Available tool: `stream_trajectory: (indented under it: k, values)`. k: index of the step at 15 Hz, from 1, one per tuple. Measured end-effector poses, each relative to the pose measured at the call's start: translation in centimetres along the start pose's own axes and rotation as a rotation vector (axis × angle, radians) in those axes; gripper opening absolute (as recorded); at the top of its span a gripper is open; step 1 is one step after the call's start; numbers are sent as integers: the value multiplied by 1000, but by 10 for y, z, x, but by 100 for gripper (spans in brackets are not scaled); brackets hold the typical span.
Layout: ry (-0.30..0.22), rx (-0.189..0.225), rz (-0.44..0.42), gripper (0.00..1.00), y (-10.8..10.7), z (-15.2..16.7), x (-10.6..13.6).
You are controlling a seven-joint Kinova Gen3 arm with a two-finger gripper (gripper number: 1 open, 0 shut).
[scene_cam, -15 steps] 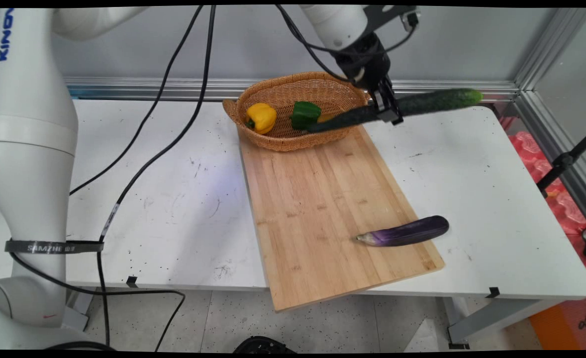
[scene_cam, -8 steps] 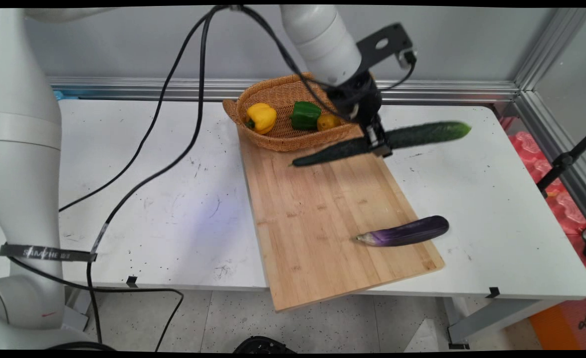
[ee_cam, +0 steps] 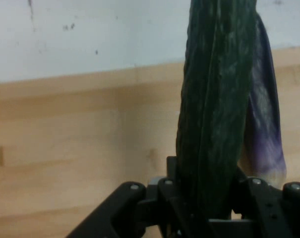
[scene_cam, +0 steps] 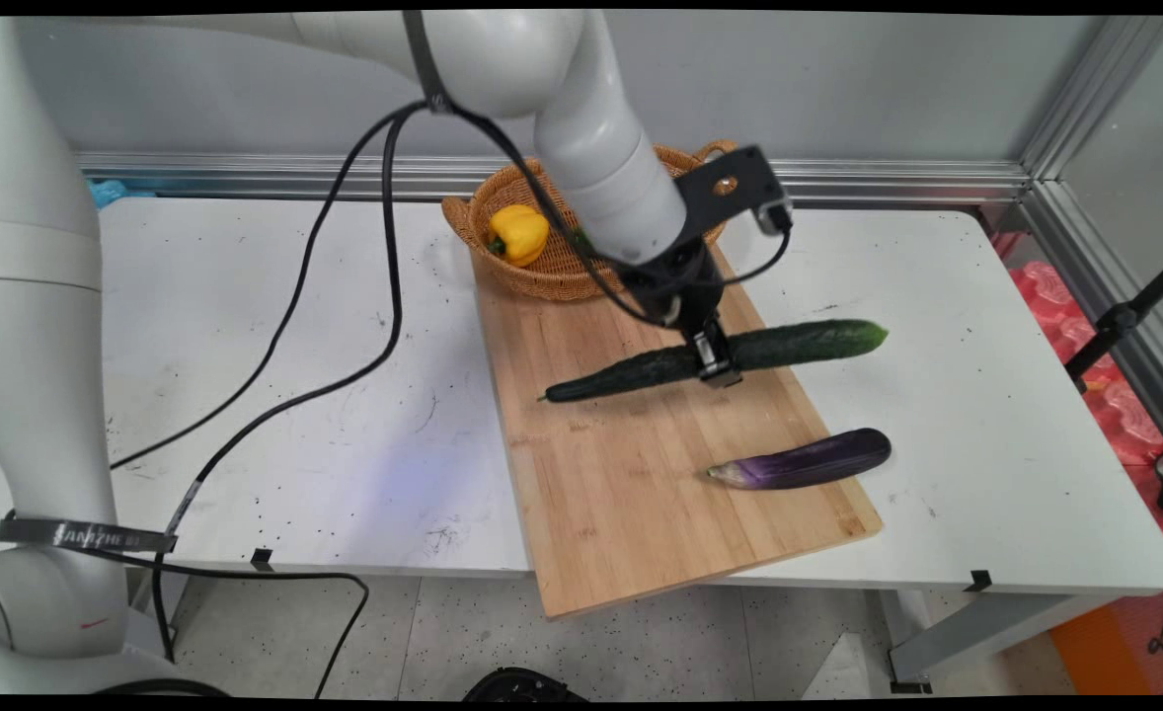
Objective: Place the picked object on the cutting board
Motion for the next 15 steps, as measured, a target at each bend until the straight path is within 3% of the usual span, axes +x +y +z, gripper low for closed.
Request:
stream_trajectory:
  k: [11,12,15]
  values:
    - [-45,16,-64,0,22,32,-32]
    - [-44,15,-67,100,22,33,-33]
    - [-40,11,-80,100,26,37,-34]
